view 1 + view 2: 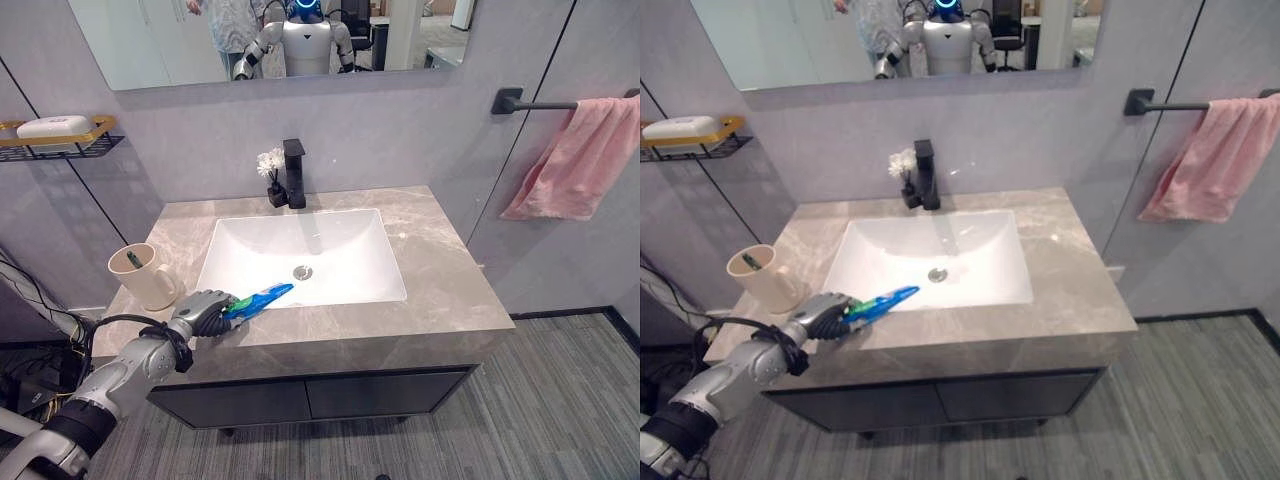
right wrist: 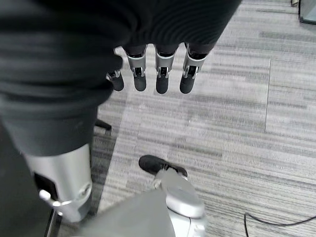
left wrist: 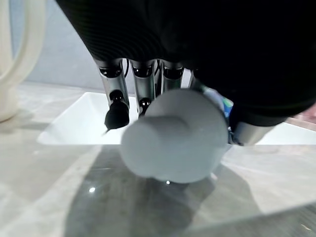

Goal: Put brush and paste in cup on sink, flatten towel.

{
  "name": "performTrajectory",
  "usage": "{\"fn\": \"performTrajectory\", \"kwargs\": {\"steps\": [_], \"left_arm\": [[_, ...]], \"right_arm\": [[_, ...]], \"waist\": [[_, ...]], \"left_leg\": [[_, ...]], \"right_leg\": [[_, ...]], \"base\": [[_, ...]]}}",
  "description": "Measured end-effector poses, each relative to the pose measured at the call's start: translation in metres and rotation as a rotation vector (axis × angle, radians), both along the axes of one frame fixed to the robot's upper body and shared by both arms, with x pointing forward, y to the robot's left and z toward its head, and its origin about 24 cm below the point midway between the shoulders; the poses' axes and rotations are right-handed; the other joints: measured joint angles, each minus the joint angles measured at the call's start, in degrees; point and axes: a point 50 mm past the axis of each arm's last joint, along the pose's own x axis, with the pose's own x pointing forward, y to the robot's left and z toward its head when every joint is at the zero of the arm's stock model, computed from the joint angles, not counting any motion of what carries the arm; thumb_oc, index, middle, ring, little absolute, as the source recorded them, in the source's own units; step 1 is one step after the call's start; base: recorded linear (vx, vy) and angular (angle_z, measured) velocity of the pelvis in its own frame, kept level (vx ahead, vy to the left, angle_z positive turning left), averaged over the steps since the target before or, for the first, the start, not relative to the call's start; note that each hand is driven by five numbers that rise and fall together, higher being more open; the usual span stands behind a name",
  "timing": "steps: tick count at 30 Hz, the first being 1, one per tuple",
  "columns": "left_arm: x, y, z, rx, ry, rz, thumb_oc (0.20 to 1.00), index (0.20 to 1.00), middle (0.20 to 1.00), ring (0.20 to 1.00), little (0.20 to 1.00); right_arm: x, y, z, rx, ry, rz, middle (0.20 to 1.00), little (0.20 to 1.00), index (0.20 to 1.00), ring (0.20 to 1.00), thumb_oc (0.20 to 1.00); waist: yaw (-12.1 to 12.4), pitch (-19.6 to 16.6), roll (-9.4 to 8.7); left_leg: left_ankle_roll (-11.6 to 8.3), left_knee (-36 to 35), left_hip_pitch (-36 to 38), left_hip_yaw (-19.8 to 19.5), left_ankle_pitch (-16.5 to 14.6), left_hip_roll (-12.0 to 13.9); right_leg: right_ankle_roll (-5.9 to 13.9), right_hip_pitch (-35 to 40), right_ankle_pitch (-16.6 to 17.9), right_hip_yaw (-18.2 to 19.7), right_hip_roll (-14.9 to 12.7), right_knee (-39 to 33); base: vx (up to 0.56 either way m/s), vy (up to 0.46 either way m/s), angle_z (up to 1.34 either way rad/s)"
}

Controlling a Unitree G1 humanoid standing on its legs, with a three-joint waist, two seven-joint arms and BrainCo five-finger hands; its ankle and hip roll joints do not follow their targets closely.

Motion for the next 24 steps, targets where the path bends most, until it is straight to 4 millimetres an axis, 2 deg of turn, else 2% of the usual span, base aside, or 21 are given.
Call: {"fn": "performTrajectory", "kwargs": {"steps": [4, 6, 9, 11, 14, 15, 18, 19, 20, 21, 24], "left_arm": [[-0.002, -0.005, 0.004, -0.002, -0.023, -0.028, 0.2, 0.2, 0.2, 0.2, 0.2], [-0.002, -0.003, 0.02, 0.031, -0.1, -0.05, 0.2, 0.2, 0.2, 0.2, 0.2], [0.0, -0.001, 0.027, 0.029, -0.153, -0.041, 0.2, 0.2, 0.2, 0.2, 0.2], [0.001, 0.008, 0.036, 0.091, -0.213, -0.037, 0.2, 0.2, 0.2, 0.2, 0.2], [0.003, 0.014, 0.044, 0.127, -0.266, -0.03, 0.2, 0.2, 0.2, 0.2, 0.2], [0.003, 0.018, 0.047, 0.155, -0.286, -0.025, 0.2, 0.2, 0.2, 0.2, 0.2], [0.005, 0.023, 0.056, 0.189, -0.354, -0.012, 0.2, 0.2, 0.2, 0.2, 0.2], [0.005, 0.022, 0.06, 0.189, -0.373, -0.014, 0.2, 0.2, 0.2, 0.2, 0.2], [0.006, 0.021, 0.068, 0.206, -0.43, -0.025, 0.2, 0.2, 0.2, 0.2, 0.2], [0.006, 0.02, 0.072, 0.207, -0.454, -0.028, 0.2, 0.2, 0.2, 0.2, 0.2], [0.007, 0.019, 0.094, 0.205, -0.594, -0.029, 0.2, 0.2, 0.2, 0.2, 0.2]], "right_arm": [[0.001, -0.011, 0.004, -0.004, -0.06, -0.174, 1.0, 1.0, 1.0, 1.0, 1.0], [0.01, -0.031, 0.013, -0.03, -0.171, -0.397, 1.0, 1.0, 1.0, 1.0, 1.0], [0.014, -0.043, 0.02, -0.05, -0.23, -0.501, 1.0, 1.0, 1.0, 1.0, 1.0], [0.032, -0.065, 0.036, -0.075, -0.403, -0.655, 1.0, 1.0, 1.0, 1.0, 1.0], [0.052, -0.084, 0.058, -0.092, -0.575, -0.735, 1.0, 1.0, 1.0, 1.0, 1.0], [0.073, -0.089, 0.078, -0.09, -0.729, -0.737, 1.0, 1.0, 1.0, 1.0, 1.0], [0.114, -0.084, 0.133, -0.067, -1.065, -0.627, 1.0, 1.0, 1.0, 1.0, 1.0], [0.121, -0.082, 0.146, -0.066, -1.136, -0.61, 1.0, 1.0, 1.0, 1.0, 1.0], [0.132, -0.077, 0.168, -0.065, -1.255, -0.591, 1.0, 1.0, 1.0, 1.0, 1.0], [0.137, -0.075, 0.176, -0.062, -1.307, -0.578, 1.0, 1.0, 1.0, 1.0, 1.0], [0.156, -0.049, 0.209, 0.07, -1.515, -0.536, 1.0, 1.0, 1.0, 1.0, 1.0]], "waist": [[0.09, -0.3, -0.55], [-0.21, -0.75, -1.56], [-0.39, -1.31, -2.47], [-0.66, -1.53, -2.82], [-0.98, -1.8, -3.13], [-1.5, -1.75, -3.05], [-2.23, -1.68, -2.44], [-2.24, -1.65, -2.32], [-2.58, -1.74, -2.24], [-2.63, -1.84, -2.17], [-3.25, -1.76, -1.96]], "left_leg": [[-0.04, 0.01, 0.1, -0.05, 0.06, 0.02], [-0.07, 0.0, 0.43, -0.03, 0.07, 0.07], [-0.04, 0.0, 0.99, 0.1, -0.04, 0.13], [-0.02, 0.0, 0.95, 0.18, -0.03, 0.07], [-0.02, 0.0, 0.97, 0.19, -0.01, 0.09], [-0.02, 0.01, 1.0, 0.21, 0.01, 0.08], [-0.03, 0.0, 1.05, 0.3, 0.01, 0.1], [-0.04, 0.0, 1.04, 0.29, 0.03, 0.1], [-0.04, 0.01, 1.24, 0.37, 0.03, 0.1], [-0.04, 0.01, 1.14, 0.38, 0.03, 0.11], [-0.05, 0.01, 1.3, 0.99, 0.02, 0.13]], "right_leg": [[-0.07, 0.15, 0.07, -0.01, 0.03, 0.02], [-0.07, 0.49, 0.08, -0.02, 0.08, 0.0], [-0.03, 0.98, -0.04, 0.06, 0.14, 0.15], [-0.03, 0.88, 0.02, 0.18, 0.09, 0.0], [-0.07, 0.89, 0.05, 0.21, 0.17, 0.05], [-0.05, 0.92, 0.09, 0.25, 0.17, 0.46], [-0.08, 0.91, 0.1, 0.35, 0.2, 0.0], [-0.1, 0.9, 0.12, 0.35, 0.2, 0.01], [-0.11, 0.98, 0.14, 0.41, 0.23, 0.23], [-0.12, 0.96, 0.16, 0.42, 0.23, 0.3], [-0.14, 0.82, 0.23, 0.94, 0.28, 0.25]], "base": [[-0.01, -0.002, 0.0], [0.0, 0.0, 0.0], [-0.01, -0.004, -0.01], [-0.02, -0.001, -0.02], [0.0, 0.0, 0.0], [0.0, 0.0, 0.0], [-0.01, 0.003, -0.01], [0.0, 0.0, 0.0], [0.0, 0.0, 0.0], [-0.02, 0.007, -0.04], [-0.02, 0.001, -0.08]]}}
